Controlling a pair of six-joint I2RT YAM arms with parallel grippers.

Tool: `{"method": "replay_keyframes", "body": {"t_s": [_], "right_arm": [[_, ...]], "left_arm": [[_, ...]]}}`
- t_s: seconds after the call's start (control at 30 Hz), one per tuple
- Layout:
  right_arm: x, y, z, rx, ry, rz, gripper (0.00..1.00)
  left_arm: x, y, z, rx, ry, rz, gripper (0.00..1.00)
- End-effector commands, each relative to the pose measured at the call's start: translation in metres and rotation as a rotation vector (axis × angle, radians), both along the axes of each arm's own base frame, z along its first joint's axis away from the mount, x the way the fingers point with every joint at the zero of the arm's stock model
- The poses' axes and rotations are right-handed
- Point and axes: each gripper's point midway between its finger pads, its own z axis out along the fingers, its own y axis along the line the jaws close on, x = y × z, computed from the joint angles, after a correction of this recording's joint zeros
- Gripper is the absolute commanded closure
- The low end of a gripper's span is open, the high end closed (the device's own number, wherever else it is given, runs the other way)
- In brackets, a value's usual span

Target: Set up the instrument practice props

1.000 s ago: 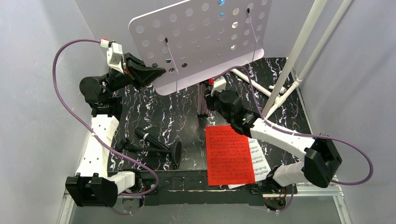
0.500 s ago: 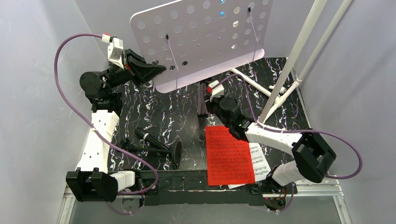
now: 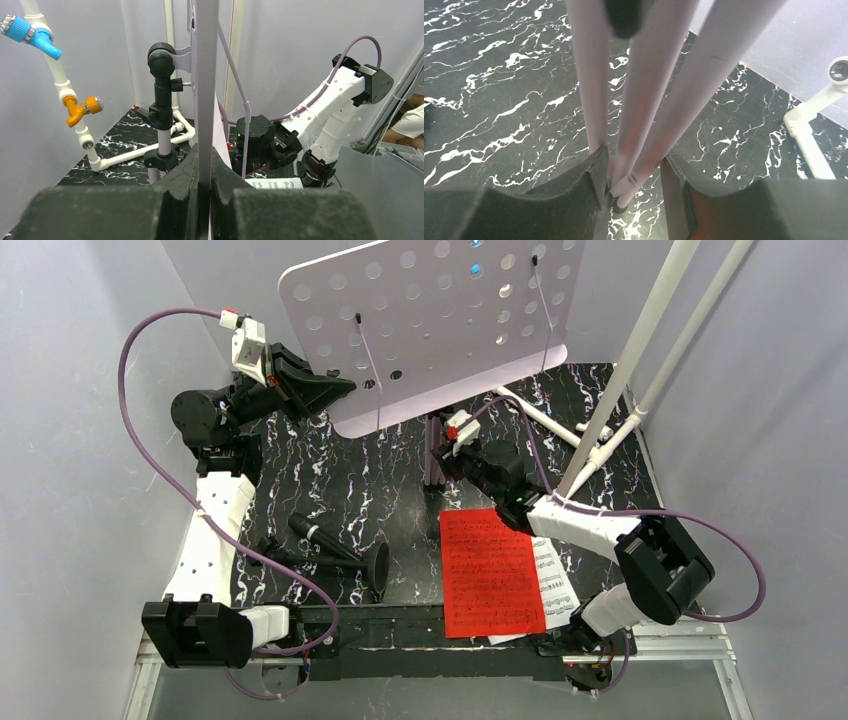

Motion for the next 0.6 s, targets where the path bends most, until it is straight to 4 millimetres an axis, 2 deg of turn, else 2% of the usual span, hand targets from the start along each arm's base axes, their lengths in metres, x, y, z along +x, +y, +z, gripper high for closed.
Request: {"method": "replay_keyframes", "body": {"t_s": [0.0, 0.1, 0.13, 0.2, 0.27, 0.33, 0.4, 0.57], "right_arm": [[0.000, 0.016, 0.036, 0.111, -0.050, 0.116, 0.54], [-0.003, 0.019, 0.038, 0.116, -0.051, 0.159, 0.66], [-0.004, 0.020, 0.038, 0.113, -0.050, 0.171, 0.74], [-0.004, 0.023, 0.034, 0.100, -0.042, 0.186, 0.97], [-0.002, 0.023, 0.030, 0.095, -0.038, 0.181, 0.99], [0.002, 0.021, 0.026, 0.100, -0.032, 0.156, 0.99], [0.003, 0.020, 0.023, 0.103, -0.029, 0.146, 0.99], [0.001, 0.017, 0.022, 0.119, -0.028, 0.137, 0.99]], "left_arm": [[-0.010, -0.004, -0.012, 0.053, 0.068, -0.082, 1.00], [-0.011, -0.004, -0.013, 0.053, 0.079, -0.084, 1.00], [-0.011, -0.004, -0.014, 0.053, 0.083, -0.085, 1.00], [-0.010, -0.004, -0.016, 0.048, 0.097, -0.082, 1.00], [-0.008, -0.004, -0.017, 0.033, 0.134, -0.080, 1.00], [-0.005, -0.005, -0.019, 0.015, 0.194, -0.083, 0.84], [-0.002, -0.004, -0.021, -0.005, 0.242, -0.079, 0.75], [-0.010, -0.003, -0.024, -0.025, 0.251, -0.058, 0.42]]}}
